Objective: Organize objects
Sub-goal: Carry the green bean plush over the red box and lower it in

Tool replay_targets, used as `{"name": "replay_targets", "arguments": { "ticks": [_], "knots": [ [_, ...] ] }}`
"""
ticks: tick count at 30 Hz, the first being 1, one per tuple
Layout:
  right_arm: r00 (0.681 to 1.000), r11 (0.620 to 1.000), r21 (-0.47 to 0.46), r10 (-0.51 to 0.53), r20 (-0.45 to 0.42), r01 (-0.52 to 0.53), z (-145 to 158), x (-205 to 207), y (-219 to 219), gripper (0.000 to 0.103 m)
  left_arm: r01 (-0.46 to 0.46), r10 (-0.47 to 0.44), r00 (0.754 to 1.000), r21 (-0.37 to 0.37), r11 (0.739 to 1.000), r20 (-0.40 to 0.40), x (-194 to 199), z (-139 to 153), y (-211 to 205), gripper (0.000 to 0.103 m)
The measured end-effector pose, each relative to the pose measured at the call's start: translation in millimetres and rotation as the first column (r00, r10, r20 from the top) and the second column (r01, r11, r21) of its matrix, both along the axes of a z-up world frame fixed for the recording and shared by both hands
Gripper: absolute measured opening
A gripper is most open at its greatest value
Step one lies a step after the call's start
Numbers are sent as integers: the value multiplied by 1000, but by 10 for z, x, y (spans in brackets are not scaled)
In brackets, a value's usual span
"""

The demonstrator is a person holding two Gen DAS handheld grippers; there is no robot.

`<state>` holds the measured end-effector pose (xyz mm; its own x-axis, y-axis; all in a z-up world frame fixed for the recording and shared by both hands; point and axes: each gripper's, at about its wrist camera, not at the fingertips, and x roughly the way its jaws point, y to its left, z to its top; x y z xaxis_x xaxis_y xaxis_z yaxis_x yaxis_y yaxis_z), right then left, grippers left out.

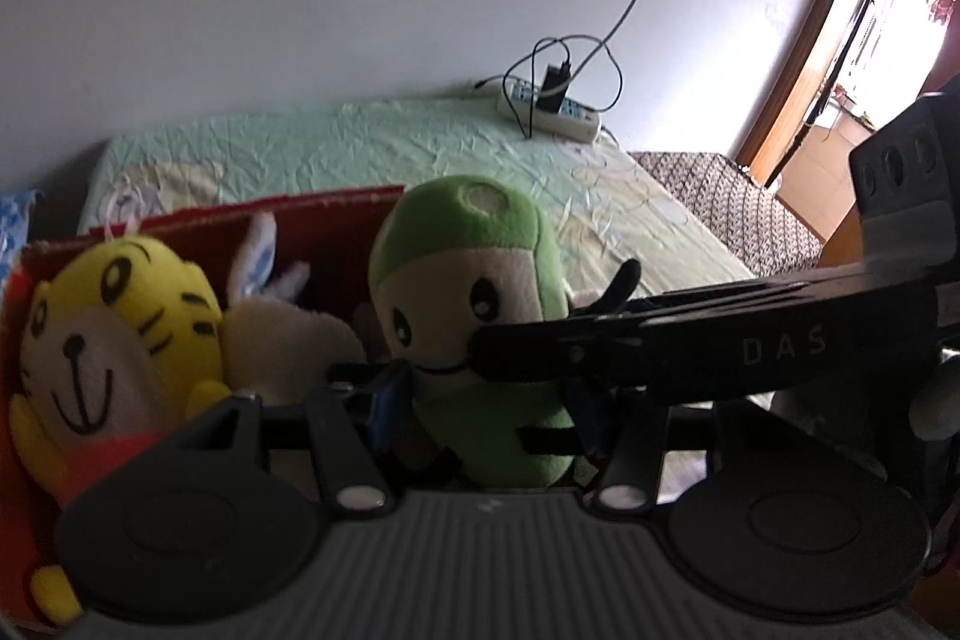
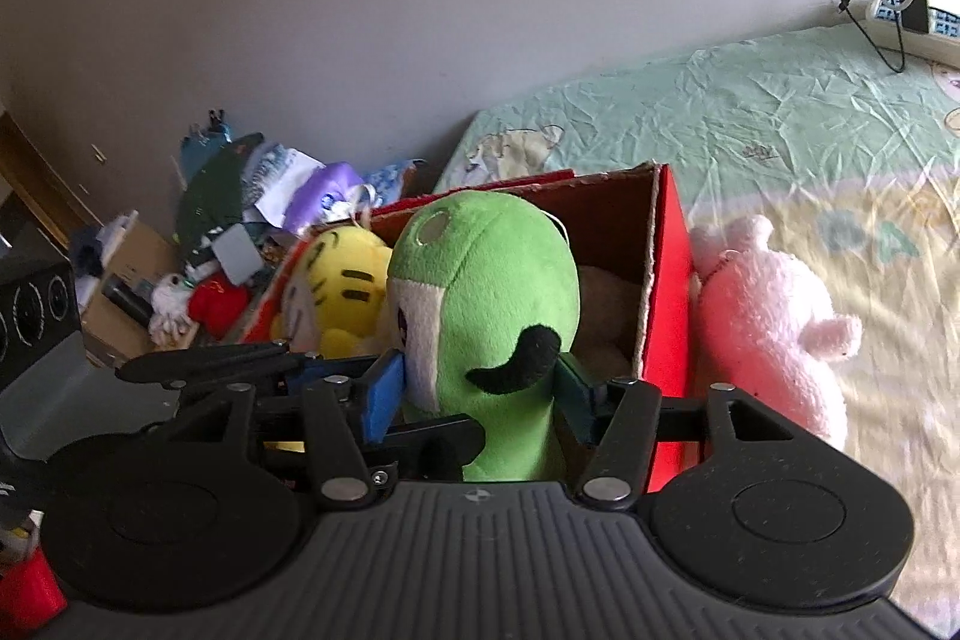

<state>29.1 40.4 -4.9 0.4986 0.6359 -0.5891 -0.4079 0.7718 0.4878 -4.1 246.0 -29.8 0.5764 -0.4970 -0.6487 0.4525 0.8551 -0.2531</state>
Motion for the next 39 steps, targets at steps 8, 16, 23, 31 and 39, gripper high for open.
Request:
{"name": "replay_targets", "arguments": {
  "ticks": [8,16,23,31,39],
  "knots": [
    [994,996,30,-87,65,85,65,-30,-101,63,-4,4,1000,-10,1000,-26,67,-22,18,57],
    [985,985,97,-149,88,141,87,-53,-193,37,12,-12,1000,-11,1000,17,-9,109,-20,55],
    [980,988,37,-153,126,150,52,-68,-126,31,34,-34,999,1,999,27,43,119,-144,58],
    [976,985,22,-173,134,172,-36,12,-130,29,33,-35,998,63,998,42,122,87,-304,58],
    [975,978,81,-198,104,190,-97,-27,-203,32,22,-25,999,100,995,32,139,93,-342,60]
  ]
}}
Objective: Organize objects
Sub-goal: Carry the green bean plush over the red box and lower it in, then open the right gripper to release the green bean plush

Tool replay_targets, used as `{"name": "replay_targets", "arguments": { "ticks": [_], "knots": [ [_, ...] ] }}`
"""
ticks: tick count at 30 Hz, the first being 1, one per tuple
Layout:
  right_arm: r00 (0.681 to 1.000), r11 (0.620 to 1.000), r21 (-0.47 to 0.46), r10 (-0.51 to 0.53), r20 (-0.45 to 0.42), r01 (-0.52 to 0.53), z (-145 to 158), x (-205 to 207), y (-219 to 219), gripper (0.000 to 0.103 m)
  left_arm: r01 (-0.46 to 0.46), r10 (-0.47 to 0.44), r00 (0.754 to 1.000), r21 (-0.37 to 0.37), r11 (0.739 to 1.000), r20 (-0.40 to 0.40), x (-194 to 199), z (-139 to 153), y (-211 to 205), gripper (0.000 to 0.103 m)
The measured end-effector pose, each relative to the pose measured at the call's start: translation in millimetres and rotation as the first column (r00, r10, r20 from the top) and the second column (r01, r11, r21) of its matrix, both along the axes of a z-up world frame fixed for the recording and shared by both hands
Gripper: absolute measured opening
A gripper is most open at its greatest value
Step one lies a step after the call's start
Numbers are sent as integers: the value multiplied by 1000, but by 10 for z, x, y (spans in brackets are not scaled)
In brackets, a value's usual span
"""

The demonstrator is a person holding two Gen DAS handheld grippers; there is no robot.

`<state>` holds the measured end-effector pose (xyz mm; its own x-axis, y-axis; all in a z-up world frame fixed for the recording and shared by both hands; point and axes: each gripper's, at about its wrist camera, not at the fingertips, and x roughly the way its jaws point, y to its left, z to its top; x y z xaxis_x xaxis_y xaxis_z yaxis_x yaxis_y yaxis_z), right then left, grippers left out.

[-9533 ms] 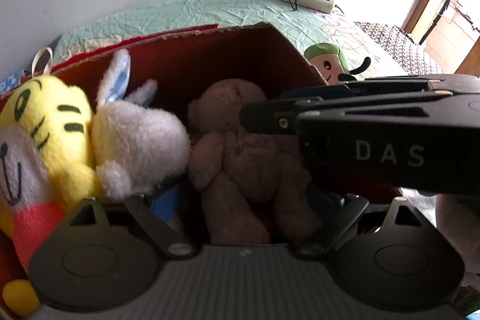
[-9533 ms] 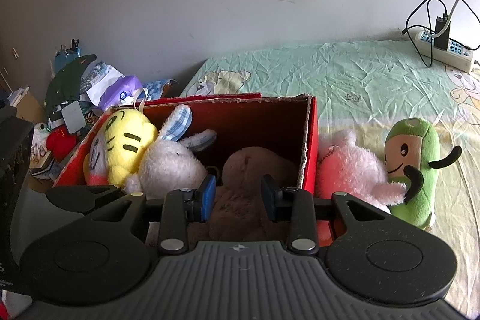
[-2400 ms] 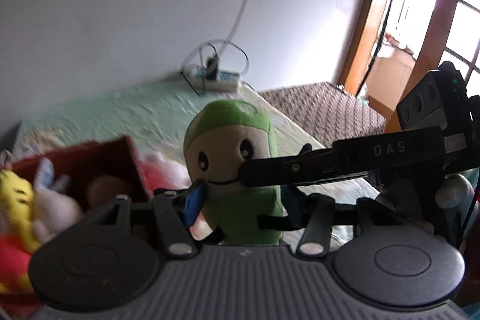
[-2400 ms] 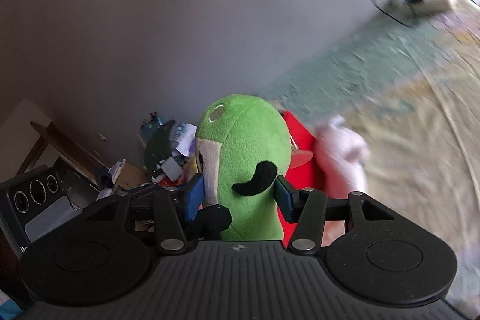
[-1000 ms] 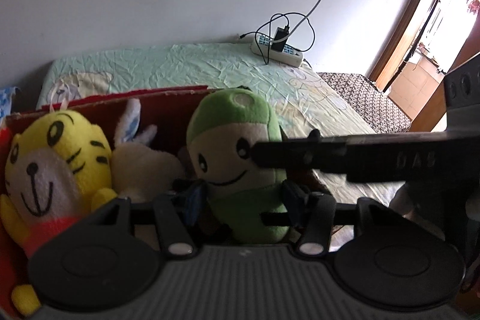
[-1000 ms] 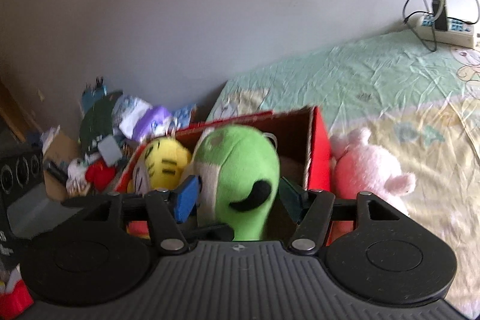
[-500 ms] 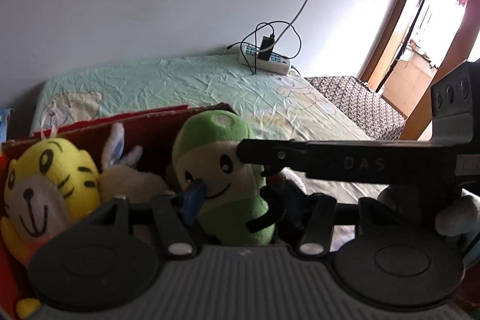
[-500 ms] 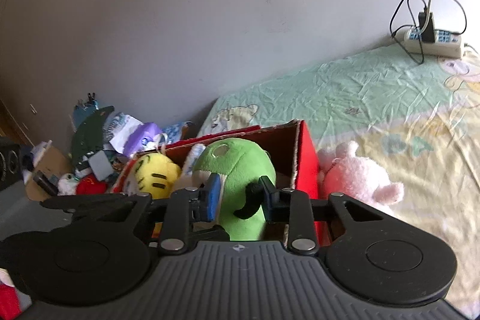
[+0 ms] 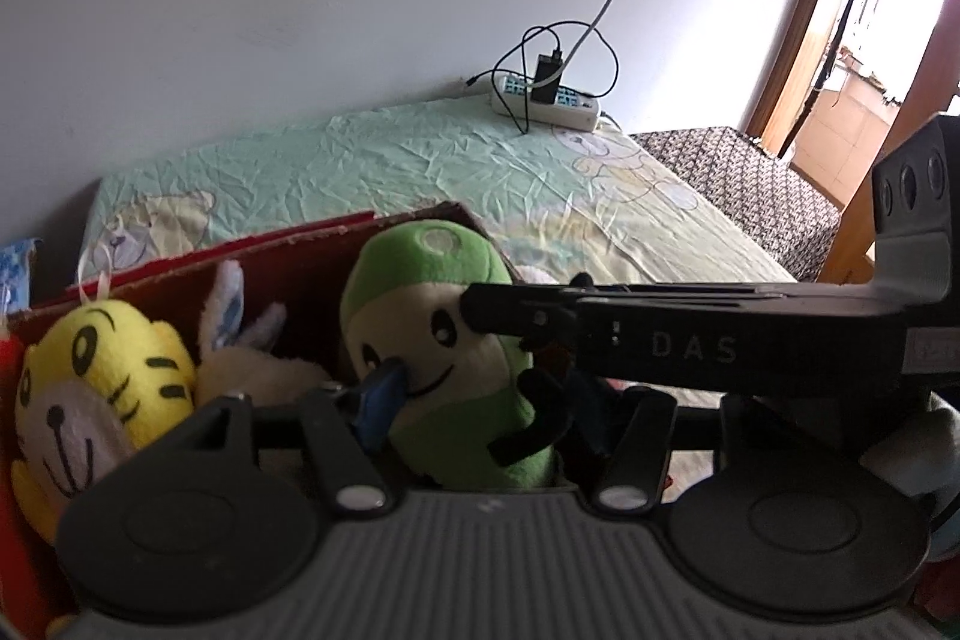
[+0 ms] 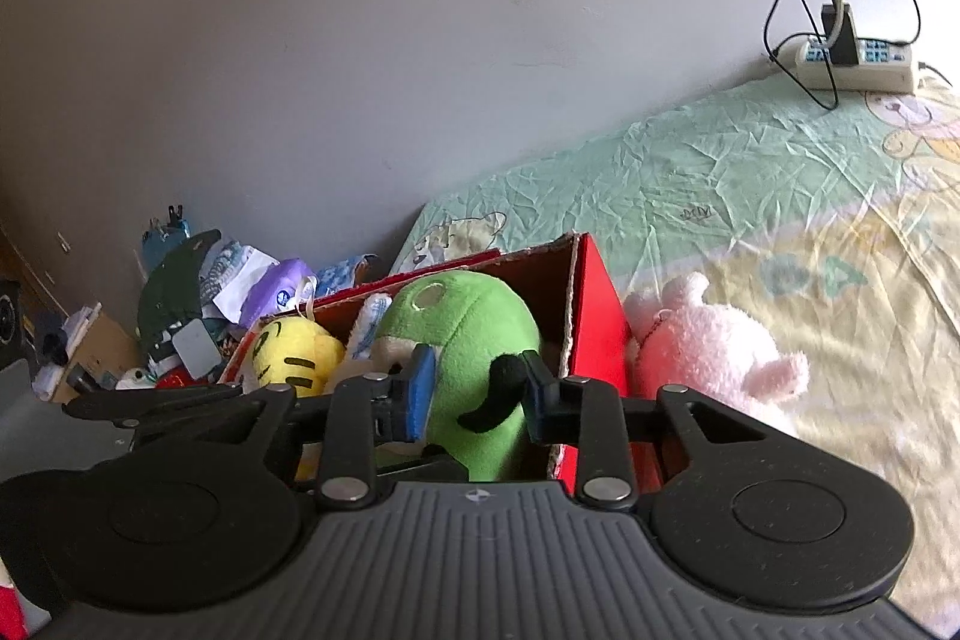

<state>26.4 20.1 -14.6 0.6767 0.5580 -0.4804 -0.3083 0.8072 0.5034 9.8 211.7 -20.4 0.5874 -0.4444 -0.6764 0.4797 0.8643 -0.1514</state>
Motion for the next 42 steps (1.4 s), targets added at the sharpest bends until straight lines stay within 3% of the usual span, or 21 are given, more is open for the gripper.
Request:
{"name": "replay_targets", "arguments": {
  "ticks": [4,21,42],
  "knots": [
    [1000,1000,24,-11,-16,11,-16,-18,-52,37,-5,4,1000,40,999,17,-53,23,-44,62],
    [999,999,41,-14,-29,15,-12,-129,-98,38,-67,68,998,107,992,-4,-67,11,-105,70],
    [998,995,94,37,-47,-33,-8,-268,-355,38,-241,241,970,208,948,25,-291,99,-225,77]
  ]
}}
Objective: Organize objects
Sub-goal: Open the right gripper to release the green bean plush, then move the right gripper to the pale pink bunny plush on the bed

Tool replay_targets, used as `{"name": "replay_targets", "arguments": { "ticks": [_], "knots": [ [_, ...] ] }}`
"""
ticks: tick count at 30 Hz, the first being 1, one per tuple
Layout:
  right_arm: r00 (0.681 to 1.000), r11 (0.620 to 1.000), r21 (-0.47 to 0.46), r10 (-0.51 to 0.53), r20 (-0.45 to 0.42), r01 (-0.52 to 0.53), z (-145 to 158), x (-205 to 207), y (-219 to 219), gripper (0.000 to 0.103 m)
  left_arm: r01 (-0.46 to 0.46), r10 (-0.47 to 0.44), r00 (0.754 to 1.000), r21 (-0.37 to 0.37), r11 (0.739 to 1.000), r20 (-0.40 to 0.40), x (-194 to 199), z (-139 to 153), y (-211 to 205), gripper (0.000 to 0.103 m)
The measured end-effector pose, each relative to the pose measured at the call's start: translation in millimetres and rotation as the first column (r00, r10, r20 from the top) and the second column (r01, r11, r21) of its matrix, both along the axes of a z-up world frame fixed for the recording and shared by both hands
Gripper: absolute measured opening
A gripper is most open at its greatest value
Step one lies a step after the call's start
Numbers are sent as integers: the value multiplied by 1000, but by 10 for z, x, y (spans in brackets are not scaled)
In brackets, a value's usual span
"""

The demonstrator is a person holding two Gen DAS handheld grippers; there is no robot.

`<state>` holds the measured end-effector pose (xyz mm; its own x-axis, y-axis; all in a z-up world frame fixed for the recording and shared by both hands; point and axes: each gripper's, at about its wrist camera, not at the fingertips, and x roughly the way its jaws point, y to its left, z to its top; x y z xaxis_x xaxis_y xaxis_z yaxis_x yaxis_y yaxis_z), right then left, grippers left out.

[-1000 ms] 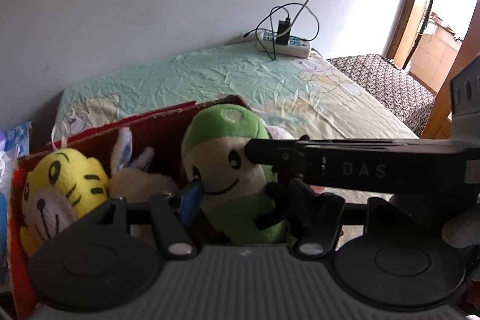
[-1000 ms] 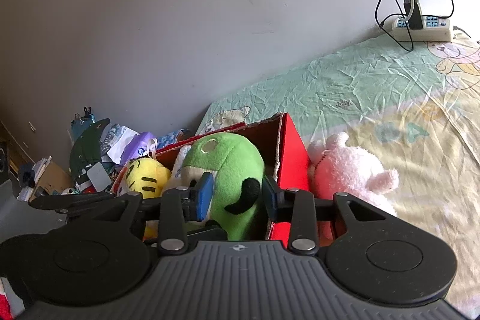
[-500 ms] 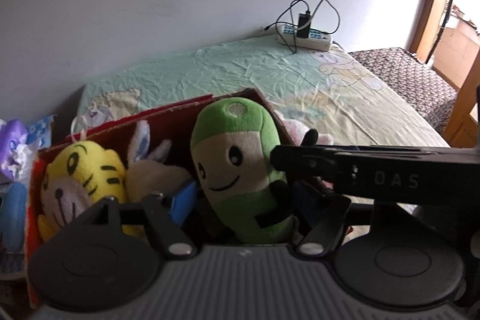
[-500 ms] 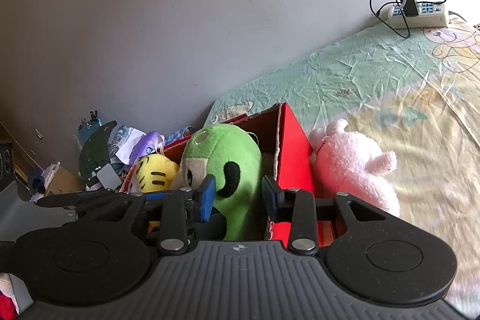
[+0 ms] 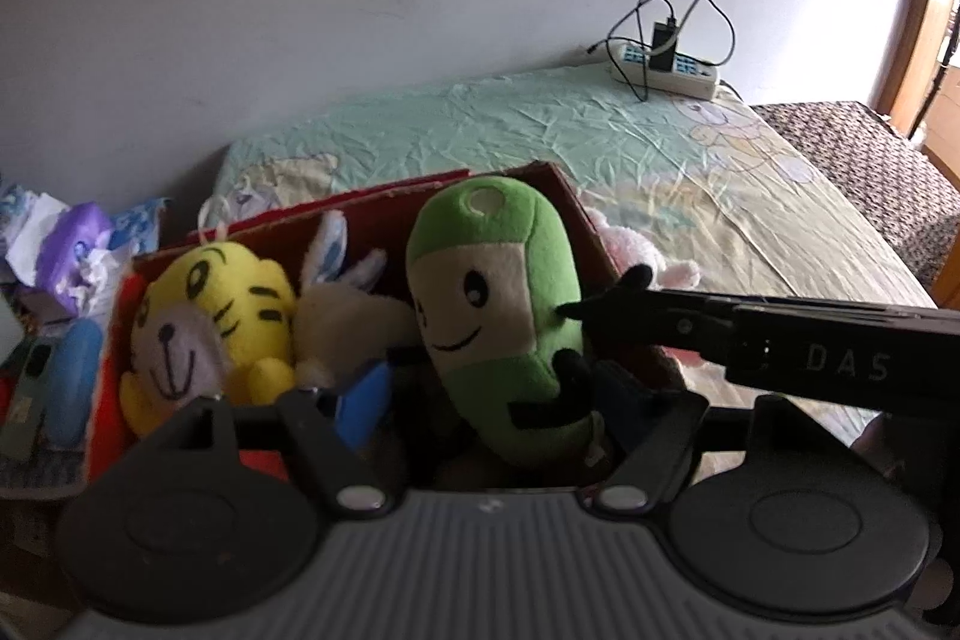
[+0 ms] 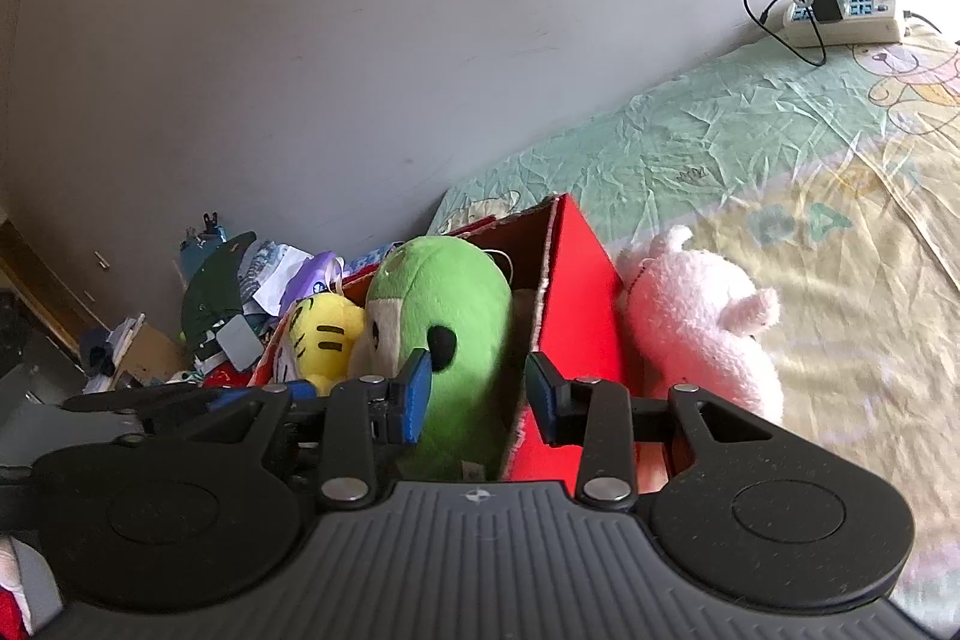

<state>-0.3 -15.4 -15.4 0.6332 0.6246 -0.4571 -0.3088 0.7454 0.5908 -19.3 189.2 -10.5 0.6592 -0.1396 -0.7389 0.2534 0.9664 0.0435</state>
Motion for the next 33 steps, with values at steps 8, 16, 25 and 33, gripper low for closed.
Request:
{"name": "replay_targets", "arguments": {
  "ticks": [8,16,25,33],
  "knots": [
    [1000,1000,15,16,-23,-16,-32,49,-396,38,-30,30,998,1,1000,61,-206,186,-184,76],
    [994,1000,7,16,-104,-15,-235,185,-876,39,68,-56,992,-110,992,113,-391,279,-617,74],
    [978,998,17,66,-196,-64,-558,481,-1085,44,146,-139,989,-136,980,58,-418,33,-1190,74],
    [962,991,38,133,-237,-128,-807,758,-925,47,72,-79,996,-141,987,-41,-358,-220,-1286,73]
  ]
}}
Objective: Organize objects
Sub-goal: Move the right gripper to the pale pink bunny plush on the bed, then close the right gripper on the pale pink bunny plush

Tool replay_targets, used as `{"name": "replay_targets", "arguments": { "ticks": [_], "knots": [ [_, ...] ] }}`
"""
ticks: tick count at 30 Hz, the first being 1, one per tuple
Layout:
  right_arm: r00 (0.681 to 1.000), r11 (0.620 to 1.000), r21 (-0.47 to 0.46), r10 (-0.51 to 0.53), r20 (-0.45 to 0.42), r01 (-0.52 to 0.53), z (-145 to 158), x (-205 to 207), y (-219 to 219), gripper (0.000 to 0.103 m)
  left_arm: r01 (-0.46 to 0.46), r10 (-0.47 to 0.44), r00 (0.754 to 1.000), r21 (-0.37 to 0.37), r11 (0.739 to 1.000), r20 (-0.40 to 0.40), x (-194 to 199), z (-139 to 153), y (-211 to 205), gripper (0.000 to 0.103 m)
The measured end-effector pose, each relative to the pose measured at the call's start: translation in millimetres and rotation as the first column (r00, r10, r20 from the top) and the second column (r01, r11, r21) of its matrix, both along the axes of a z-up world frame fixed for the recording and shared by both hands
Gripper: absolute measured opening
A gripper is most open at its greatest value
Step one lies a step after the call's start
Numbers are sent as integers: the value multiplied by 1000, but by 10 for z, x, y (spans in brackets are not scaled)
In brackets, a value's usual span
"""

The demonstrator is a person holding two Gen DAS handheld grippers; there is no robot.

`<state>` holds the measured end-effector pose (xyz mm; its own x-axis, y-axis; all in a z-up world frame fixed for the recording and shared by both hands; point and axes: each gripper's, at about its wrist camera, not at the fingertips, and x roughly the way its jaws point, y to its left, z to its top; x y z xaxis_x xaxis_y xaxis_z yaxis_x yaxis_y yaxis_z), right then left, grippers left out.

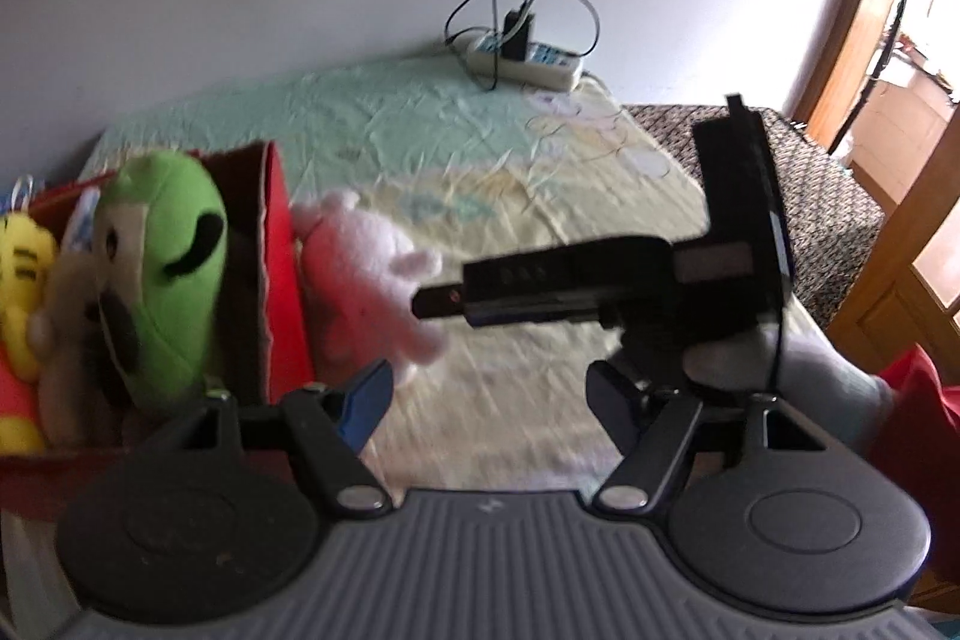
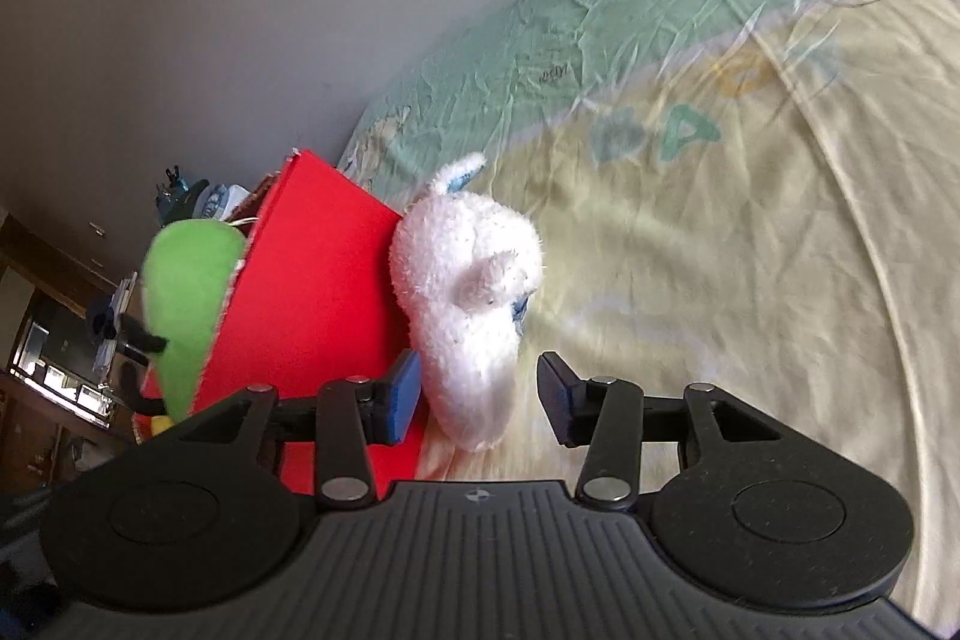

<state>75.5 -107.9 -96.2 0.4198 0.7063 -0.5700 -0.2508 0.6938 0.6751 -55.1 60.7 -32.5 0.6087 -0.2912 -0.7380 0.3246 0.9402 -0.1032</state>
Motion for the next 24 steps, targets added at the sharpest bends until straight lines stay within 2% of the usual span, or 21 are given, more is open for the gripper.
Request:
{"name": "replay_targets", "arguments": {
  "ticks": [4,6,8,16,24],
  "knots": [
    [999,999,14,34,-31,-34,-106,88,83,46,-30,30,999,15,999,-13,-6,-37,-14,74],
    [998,998,43,52,-38,-50,-121,92,77,33,-43,43,999,16,999,-20,-4,-50,3,74],
    [998,997,49,62,-33,-60,-95,80,46,28,-55,55,998,16,998,-24,5,-52,18,74],
    [991,991,15,133,14,-133,98,-194,-314,26,-28,27,999,-26,999,-28,48,19,32,76],
    [969,967,-114,236,73,-227,226,-703,-700,26,62,-66,996,-55,997,-67,-2,-17,-64,77]
  ]
}}
